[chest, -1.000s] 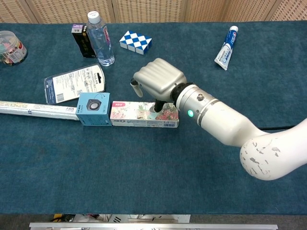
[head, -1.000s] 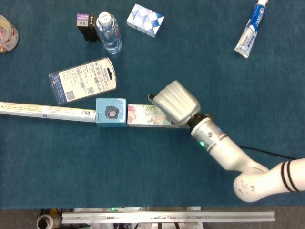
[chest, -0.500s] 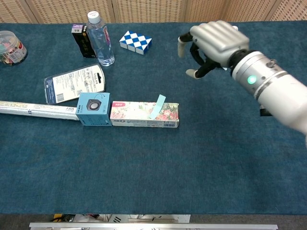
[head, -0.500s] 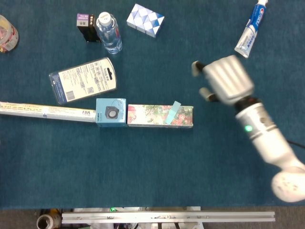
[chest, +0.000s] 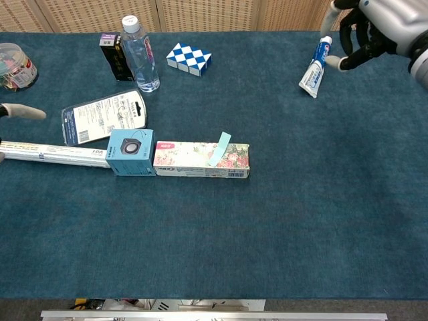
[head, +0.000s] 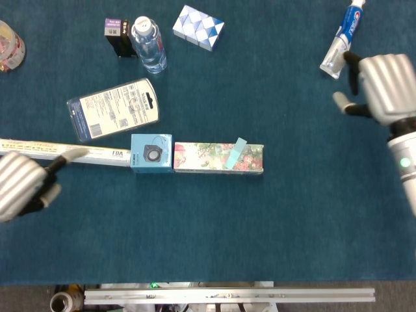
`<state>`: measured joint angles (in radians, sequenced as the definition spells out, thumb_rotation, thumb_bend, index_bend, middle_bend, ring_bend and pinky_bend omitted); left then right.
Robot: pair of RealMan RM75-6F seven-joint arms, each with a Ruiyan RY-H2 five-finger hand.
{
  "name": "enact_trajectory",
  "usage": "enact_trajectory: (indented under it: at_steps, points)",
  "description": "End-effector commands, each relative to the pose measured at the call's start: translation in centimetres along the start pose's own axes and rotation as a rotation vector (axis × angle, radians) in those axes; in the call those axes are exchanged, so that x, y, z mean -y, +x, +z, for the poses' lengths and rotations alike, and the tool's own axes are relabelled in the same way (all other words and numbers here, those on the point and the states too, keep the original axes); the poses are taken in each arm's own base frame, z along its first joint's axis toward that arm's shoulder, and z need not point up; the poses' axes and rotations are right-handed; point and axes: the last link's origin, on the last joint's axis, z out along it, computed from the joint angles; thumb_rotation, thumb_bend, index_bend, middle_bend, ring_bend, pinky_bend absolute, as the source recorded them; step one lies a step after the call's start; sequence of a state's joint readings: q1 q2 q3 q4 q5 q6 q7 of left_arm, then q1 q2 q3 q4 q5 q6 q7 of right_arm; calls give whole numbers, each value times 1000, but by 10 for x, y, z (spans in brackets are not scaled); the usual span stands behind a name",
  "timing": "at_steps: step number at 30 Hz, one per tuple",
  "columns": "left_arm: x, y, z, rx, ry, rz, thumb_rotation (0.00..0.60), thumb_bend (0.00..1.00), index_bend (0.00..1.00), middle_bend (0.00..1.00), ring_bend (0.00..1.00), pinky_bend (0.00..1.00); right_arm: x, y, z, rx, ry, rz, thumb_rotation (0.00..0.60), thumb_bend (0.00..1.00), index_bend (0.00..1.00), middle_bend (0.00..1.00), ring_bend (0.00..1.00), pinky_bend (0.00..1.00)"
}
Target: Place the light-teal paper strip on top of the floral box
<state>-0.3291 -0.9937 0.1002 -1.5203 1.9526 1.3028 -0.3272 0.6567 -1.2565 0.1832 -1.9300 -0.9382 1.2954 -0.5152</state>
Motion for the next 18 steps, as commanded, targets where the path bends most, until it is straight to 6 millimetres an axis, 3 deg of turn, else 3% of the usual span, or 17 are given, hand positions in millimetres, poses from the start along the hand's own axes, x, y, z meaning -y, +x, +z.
enact_trajectory:
  at_steps: [1,7,18]
  points:
    - [-12,3,19,48,-63,25,600,572,137,917,975,903,-6,-1,-1,1,-12,-10,600,229,450,736,723,875]
    - [-36,5,51,112,-155,53,600,700,133,942,1000,944,-11,-6,0,17,-24,-12,600,229,444,736,723,875]
    - [-74,10,111,169,-223,118,600,738,110,954,1000,963,-16,-17,5,44,-40,-4,600,229,421,736,723,875]
